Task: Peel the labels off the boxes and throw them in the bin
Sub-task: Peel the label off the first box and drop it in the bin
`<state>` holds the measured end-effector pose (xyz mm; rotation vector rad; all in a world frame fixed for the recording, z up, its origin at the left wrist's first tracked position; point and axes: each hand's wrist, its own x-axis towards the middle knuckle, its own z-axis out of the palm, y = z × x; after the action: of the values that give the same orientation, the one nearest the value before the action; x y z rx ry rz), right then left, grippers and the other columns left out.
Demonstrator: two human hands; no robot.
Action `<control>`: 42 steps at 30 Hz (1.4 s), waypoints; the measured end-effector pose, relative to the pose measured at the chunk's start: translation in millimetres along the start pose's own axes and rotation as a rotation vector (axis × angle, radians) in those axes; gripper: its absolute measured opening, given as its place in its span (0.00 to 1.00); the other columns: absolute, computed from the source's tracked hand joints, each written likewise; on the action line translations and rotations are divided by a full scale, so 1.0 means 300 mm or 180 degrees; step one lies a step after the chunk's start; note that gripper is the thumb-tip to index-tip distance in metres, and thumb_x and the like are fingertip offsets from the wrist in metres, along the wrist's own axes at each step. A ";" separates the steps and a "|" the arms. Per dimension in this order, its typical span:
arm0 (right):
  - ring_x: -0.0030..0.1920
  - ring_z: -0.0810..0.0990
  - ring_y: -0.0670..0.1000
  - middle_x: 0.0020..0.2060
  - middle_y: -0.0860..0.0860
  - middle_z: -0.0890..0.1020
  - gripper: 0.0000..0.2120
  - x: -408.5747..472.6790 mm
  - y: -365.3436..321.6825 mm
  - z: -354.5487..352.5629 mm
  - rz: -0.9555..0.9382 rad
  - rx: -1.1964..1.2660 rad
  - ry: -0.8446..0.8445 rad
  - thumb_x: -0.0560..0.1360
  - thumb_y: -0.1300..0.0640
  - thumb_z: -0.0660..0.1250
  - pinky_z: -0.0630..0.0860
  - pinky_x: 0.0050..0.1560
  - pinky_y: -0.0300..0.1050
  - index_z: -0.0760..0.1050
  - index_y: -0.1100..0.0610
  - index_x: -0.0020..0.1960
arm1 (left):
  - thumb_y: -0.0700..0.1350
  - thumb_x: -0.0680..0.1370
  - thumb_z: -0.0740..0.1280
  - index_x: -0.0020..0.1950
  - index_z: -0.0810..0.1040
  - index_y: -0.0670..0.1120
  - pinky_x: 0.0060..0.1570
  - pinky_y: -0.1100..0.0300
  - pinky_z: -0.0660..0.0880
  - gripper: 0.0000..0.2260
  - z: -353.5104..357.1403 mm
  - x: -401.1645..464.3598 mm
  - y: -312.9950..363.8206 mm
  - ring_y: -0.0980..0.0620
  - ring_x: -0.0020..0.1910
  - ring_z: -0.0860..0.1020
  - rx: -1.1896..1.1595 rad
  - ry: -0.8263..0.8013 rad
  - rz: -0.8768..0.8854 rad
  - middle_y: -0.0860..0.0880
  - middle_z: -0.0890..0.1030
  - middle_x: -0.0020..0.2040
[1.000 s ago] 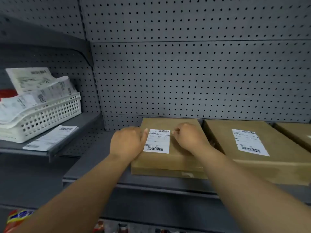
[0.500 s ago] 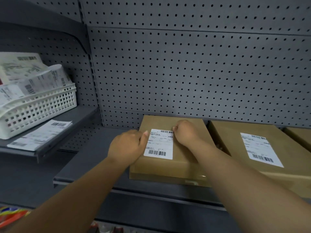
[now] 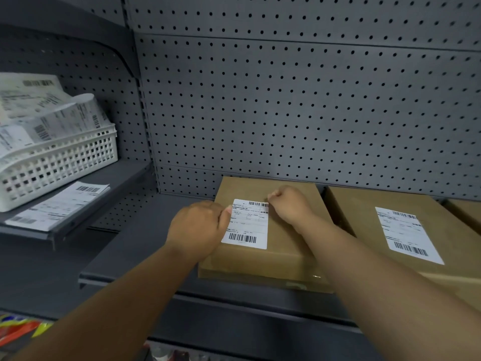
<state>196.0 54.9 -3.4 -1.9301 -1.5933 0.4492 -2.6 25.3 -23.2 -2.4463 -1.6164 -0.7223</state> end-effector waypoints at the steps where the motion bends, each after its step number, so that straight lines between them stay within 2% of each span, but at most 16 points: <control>1: 0.48 0.78 0.56 0.44 0.55 0.82 0.13 -0.002 0.003 -0.001 -0.0067 0.0017 0.0015 0.76 0.54 0.62 0.73 0.48 0.46 0.73 0.56 0.33 | 0.53 0.81 0.47 0.45 0.77 0.46 0.43 0.54 0.74 0.22 0.002 -0.001 -0.001 0.49 0.43 0.76 -0.0010 -0.0003 -0.0004 0.48 0.80 0.44; 3: 0.47 0.78 0.53 0.45 0.53 0.82 0.13 -0.008 0.006 0.003 -0.0251 -0.0130 0.0055 0.75 0.53 0.65 0.73 0.49 0.46 0.75 0.53 0.32 | 0.53 0.81 0.47 0.44 0.76 0.45 0.42 0.55 0.73 0.22 0.006 -0.005 -0.002 0.49 0.42 0.76 -0.0040 0.0008 -0.0030 0.48 0.79 0.43; 6: 0.50 0.80 0.53 0.50 0.52 0.83 0.08 -0.006 -0.002 0.019 -0.0386 -0.0318 0.0164 0.74 0.58 0.66 0.74 0.49 0.43 0.83 0.58 0.41 | 0.53 0.81 0.46 0.43 0.76 0.45 0.40 0.55 0.72 0.21 0.009 -0.006 -0.004 0.48 0.41 0.76 -0.0083 0.0044 -0.0053 0.47 0.79 0.42; 12: 0.55 0.77 0.55 0.54 0.56 0.79 0.08 -0.008 -0.021 0.047 -0.0583 -0.0771 0.0231 0.75 0.65 0.62 0.73 0.52 0.43 0.79 0.61 0.48 | 0.52 0.81 0.47 0.36 0.69 0.47 0.38 0.57 0.69 0.19 0.010 -0.012 -0.004 0.49 0.38 0.74 -0.0247 0.0104 -0.0109 0.49 0.76 0.38; 15: 0.46 0.76 0.50 0.46 0.51 0.78 0.06 -0.017 -0.011 0.029 -0.0516 -0.0053 -0.0029 0.78 0.60 0.61 0.69 0.43 0.39 0.75 0.57 0.43 | 0.51 0.81 0.47 0.35 0.68 0.47 0.38 0.57 0.67 0.19 0.009 -0.008 -0.002 0.50 0.37 0.73 -0.0203 0.0129 -0.0041 0.50 0.74 0.36; 16: 0.44 0.75 0.48 0.45 0.49 0.78 0.07 -0.024 -0.009 0.022 -0.0561 0.0129 -0.0119 0.79 0.58 0.60 0.67 0.43 0.38 0.74 0.56 0.44 | 0.51 0.81 0.47 0.35 0.69 0.47 0.38 0.57 0.67 0.19 0.008 -0.007 -0.002 0.49 0.37 0.73 -0.0178 0.0130 -0.0037 0.49 0.74 0.37; 21: 0.46 0.74 0.47 0.44 0.47 0.77 0.06 -0.036 0.001 0.016 -0.0694 0.0399 -0.0324 0.79 0.57 0.60 0.66 0.47 0.40 0.74 0.56 0.46 | 0.51 0.81 0.47 0.38 0.74 0.44 0.39 0.57 0.68 0.21 0.011 -0.012 -0.003 0.48 0.38 0.74 -0.0084 0.0136 -0.0054 0.47 0.78 0.39; 24: 0.44 0.74 0.47 0.39 0.44 0.77 0.06 -0.034 0.003 0.014 -0.0676 0.0576 -0.0403 0.79 0.57 0.61 0.68 0.40 0.38 0.73 0.54 0.43 | 0.51 0.81 0.47 0.38 0.75 0.44 0.39 0.56 0.69 0.22 0.009 -0.007 -0.004 0.48 0.38 0.75 -0.0062 0.0160 -0.0019 0.47 0.78 0.38; 27: 0.43 0.73 0.47 0.37 0.44 0.77 0.11 -0.036 0.009 0.007 -0.0574 0.0980 -0.0484 0.79 0.57 0.61 0.69 0.42 0.37 0.72 0.52 0.38 | 0.51 0.81 0.47 0.39 0.75 0.44 0.40 0.56 0.69 0.22 0.009 -0.003 -0.003 0.48 0.38 0.75 -0.0060 0.0165 0.0018 0.47 0.78 0.38; 31: 0.44 0.74 0.49 0.38 0.48 0.78 0.11 -0.042 0.016 -0.006 -0.0434 0.1534 -0.0247 0.78 0.58 0.63 0.68 0.43 0.36 0.73 0.51 0.36 | 0.51 0.81 0.47 0.39 0.76 0.44 0.39 0.56 0.68 0.22 0.008 -0.005 -0.005 0.48 0.37 0.75 -0.0045 0.0180 0.0048 0.47 0.79 0.38; 35: 0.43 0.78 0.47 0.39 0.47 0.81 0.10 -0.047 0.009 -0.005 -0.0466 0.1273 0.0031 0.73 0.52 0.69 0.71 0.43 0.41 0.74 0.51 0.35 | 0.50 0.81 0.47 0.37 0.74 0.45 0.39 0.56 0.68 0.21 0.005 -0.008 -0.003 0.49 0.36 0.73 -0.0058 0.0152 0.0028 0.48 0.76 0.37; 37: 0.47 0.78 0.49 0.43 0.49 0.80 0.08 -0.041 0.001 0.007 -0.0511 0.0664 0.0228 0.71 0.50 0.71 0.70 0.45 0.41 0.75 0.53 0.40 | 0.50 0.81 0.47 0.36 0.71 0.45 0.38 0.56 0.68 0.21 0.004 -0.009 -0.004 0.49 0.36 0.73 -0.0092 0.0135 0.0001 0.49 0.74 0.35; 38: 0.51 0.77 0.51 0.48 0.51 0.79 0.11 -0.036 -0.006 0.015 -0.0484 0.0396 0.0339 0.71 0.51 0.72 0.69 0.46 0.42 0.75 0.55 0.47 | 0.50 0.81 0.47 0.35 0.71 0.45 0.38 0.56 0.68 0.21 0.004 -0.009 -0.004 0.49 0.36 0.73 -0.0100 0.0132 -0.0003 0.49 0.74 0.35; 40: 0.59 0.75 0.53 0.59 0.53 0.76 0.25 -0.032 -0.034 0.025 -0.0400 0.0203 0.0356 0.70 0.53 0.73 0.70 0.51 0.43 0.68 0.57 0.63 | 0.50 0.81 0.47 0.35 0.71 0.45 0.39 0.56 0.69 0.20 0.003 -0.010 -0.004 0.49 0.36 0.73 -0.0095 0.0136 0.0002 0.49 0.74 0.35; 41: 0.61 0.75 0.54 0.63 0.53 0.75 0.30 -0.030 -0.052 0.029 -0.0451 0.0055 0.0245 0.70 0.53 0.72 0.71 0.55 0.46 0.64 0.56 0.68 | 0.50 0.81 0.47 0.35 0.71 0.46 0.39 0.56 0.70 0.20 0.003 -0.010 -0.004 0.49 0.36 0.74 -0.0089 0.0141 0.0002 0.49 0.74 0.35; 42: 0.62 0.75 0.54 0.64 0.53 0.75 0.30 -0.025 -0.073 0.034 -0.0602 -0.0309 0.0088 0.72 0.52 0.70 0.71 0.59 0.47 0.62 0.54 0.70 | 0.50 0.81 0.48 0.35 0.71 0.45 0.39 0.56 0.69 0.20 0.003 -0.010 -0.004 0.49 0.36 0.74 -0.0082 0.0143 0.0002 0.49 0.74 0.35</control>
<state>171.3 52.4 1.8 -1.8244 -1.7887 0.2705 -4.3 23.6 -25.5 -2.4296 -1.6001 -0.7971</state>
